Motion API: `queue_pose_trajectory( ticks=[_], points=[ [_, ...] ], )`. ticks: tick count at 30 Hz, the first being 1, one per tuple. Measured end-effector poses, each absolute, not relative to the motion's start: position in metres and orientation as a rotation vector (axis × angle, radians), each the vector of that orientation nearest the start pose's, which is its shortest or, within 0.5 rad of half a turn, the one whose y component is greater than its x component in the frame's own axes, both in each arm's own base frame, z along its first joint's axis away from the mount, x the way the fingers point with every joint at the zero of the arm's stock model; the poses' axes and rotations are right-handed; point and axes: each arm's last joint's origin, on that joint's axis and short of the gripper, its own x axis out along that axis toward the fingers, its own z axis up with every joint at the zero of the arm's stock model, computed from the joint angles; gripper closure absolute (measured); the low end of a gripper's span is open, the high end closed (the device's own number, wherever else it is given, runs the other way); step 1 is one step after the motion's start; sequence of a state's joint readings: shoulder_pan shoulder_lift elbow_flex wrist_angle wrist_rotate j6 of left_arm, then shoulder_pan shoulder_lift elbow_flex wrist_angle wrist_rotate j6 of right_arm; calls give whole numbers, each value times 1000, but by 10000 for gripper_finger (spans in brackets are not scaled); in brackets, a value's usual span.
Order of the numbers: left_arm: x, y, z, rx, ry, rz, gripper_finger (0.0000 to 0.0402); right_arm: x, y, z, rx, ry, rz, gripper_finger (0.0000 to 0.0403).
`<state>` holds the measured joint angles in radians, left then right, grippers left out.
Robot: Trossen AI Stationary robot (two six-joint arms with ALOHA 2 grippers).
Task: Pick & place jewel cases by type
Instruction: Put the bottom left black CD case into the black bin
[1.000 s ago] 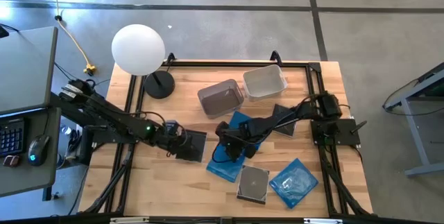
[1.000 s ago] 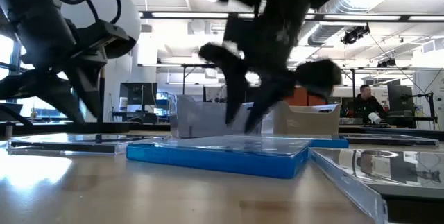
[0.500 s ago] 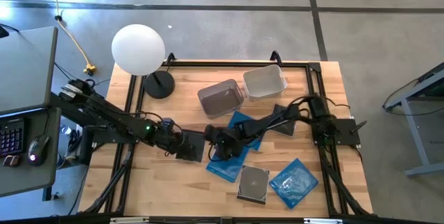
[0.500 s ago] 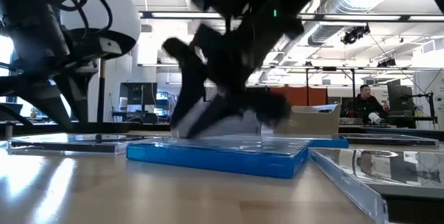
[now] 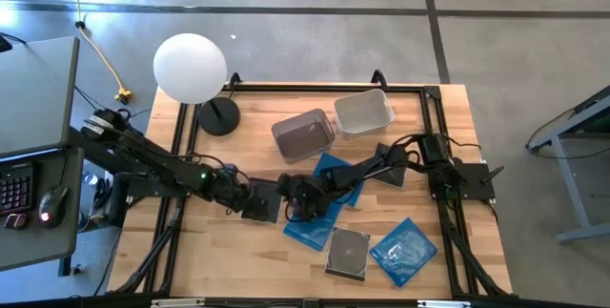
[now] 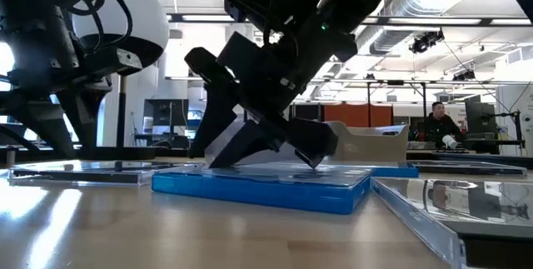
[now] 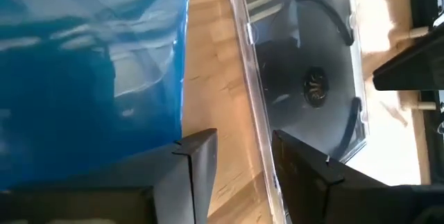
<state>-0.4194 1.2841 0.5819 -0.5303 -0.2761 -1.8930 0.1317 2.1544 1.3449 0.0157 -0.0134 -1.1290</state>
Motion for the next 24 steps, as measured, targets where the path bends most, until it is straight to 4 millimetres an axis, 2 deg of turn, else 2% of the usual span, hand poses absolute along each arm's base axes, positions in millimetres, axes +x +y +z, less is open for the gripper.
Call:
queue_pose_trajectory(
  ticks=[9,24],
  points=[
    [195,-78,130,-1233,842,950,285,442,58,119,-1097,626,590,270],
    [212,-85,130,-1330,726,812,285,441,53,117,-1100,660,576,270]
  ],
)
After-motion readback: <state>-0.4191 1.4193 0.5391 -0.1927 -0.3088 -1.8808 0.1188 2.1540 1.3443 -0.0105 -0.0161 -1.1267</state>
